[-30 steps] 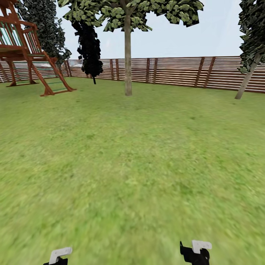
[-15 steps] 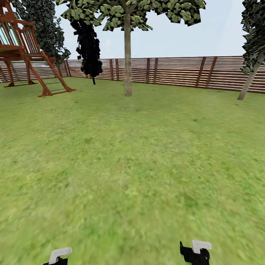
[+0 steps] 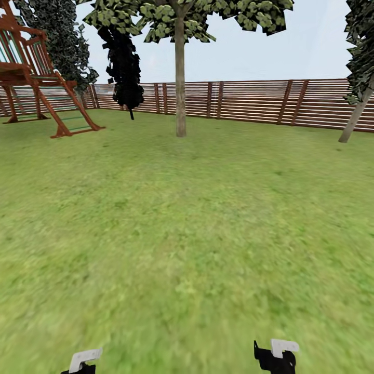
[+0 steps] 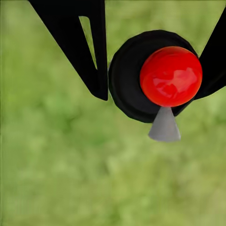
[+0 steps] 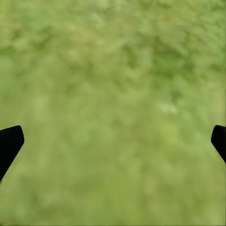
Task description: In the garden, pick up the pesticide atomizer on the floor and spray pesticide onto both trees until each tree trunk is fully covered.
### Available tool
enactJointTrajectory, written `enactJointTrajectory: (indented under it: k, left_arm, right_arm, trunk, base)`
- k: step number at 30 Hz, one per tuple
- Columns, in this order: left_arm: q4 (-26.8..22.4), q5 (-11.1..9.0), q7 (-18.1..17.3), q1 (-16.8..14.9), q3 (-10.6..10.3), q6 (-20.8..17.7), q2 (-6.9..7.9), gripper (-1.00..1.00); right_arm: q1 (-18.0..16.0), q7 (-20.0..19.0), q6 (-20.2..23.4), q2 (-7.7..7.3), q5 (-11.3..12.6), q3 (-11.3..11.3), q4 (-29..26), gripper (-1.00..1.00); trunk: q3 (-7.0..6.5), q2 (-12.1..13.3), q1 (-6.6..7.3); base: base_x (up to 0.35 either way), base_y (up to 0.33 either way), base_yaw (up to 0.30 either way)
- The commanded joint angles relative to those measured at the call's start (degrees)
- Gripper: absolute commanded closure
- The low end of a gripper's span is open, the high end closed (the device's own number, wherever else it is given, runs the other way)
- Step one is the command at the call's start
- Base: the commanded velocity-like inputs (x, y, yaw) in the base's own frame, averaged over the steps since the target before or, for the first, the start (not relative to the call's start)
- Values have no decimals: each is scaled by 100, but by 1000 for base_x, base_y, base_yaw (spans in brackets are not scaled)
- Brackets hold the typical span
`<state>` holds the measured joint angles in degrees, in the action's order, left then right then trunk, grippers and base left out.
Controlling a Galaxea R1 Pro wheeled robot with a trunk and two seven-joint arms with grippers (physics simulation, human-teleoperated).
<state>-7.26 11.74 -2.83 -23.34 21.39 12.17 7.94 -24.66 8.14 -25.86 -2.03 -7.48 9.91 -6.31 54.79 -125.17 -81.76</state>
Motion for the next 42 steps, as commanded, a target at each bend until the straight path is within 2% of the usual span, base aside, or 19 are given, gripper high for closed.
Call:
enactJointTrajectory:
  k: [1, 42]
  left_arm:
    - [5, 48, -25, -4, 50, 21, 1, 100]
    - [5, 48, -25, -4, 53, 22, 1, 100]
  right_arm:
    - [-4, 21, -16, 1, -61, 37, 7, -100]
    - [-4, 21, -16, 1, -61, 37, 7, -100]
  trunk:
    - [5, -2, -3]
    - [5, -2, -3]
  base:
    - [338, 0, 0]
    - [338, 0, 0]
